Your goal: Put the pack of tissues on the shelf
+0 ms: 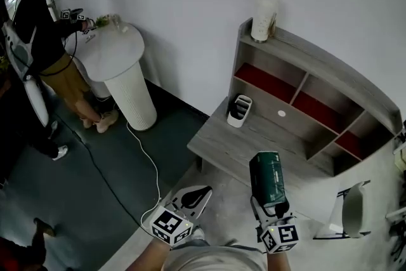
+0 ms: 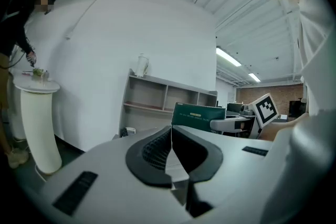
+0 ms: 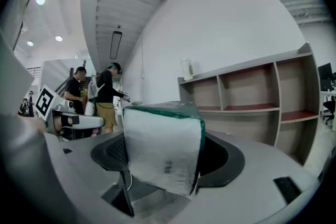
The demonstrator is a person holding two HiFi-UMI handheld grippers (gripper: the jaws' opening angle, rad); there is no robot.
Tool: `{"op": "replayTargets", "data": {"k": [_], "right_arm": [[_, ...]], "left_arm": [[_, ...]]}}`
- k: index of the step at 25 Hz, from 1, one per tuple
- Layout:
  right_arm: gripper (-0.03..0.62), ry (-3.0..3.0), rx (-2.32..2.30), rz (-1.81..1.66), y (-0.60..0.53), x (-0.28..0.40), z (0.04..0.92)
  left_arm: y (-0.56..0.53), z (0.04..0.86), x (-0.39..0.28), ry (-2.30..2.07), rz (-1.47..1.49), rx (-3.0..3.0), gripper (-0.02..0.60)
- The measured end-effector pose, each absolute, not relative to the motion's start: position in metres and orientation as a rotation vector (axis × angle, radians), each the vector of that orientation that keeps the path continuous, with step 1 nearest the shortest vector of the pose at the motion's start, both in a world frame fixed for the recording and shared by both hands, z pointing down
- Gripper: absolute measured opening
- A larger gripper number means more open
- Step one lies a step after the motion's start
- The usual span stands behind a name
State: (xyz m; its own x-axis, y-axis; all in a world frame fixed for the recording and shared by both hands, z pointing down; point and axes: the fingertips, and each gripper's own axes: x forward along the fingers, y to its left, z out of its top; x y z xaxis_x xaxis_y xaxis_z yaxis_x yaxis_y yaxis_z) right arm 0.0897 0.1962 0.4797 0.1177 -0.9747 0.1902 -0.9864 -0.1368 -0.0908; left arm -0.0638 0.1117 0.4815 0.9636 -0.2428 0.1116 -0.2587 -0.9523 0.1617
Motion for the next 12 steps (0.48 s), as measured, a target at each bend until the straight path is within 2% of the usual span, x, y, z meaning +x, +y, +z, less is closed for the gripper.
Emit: {"op": "replayTargets", "data": {"k": [7, 12], "right_arm": [[0.393, -2.04, 2.304, 0.301, 0.151, 0.064, 0.473], [0.393, -2.068, 2.291, 0.32, 0.121, 0.064, 0.478]], "left_arm": [[0.066, 0.492, -0.116, -0.452, 0.136, 2.907, 0.021], [0.041, 0.5, -0.129, -0.518, 0.142, 2.887, 0.02]]}}
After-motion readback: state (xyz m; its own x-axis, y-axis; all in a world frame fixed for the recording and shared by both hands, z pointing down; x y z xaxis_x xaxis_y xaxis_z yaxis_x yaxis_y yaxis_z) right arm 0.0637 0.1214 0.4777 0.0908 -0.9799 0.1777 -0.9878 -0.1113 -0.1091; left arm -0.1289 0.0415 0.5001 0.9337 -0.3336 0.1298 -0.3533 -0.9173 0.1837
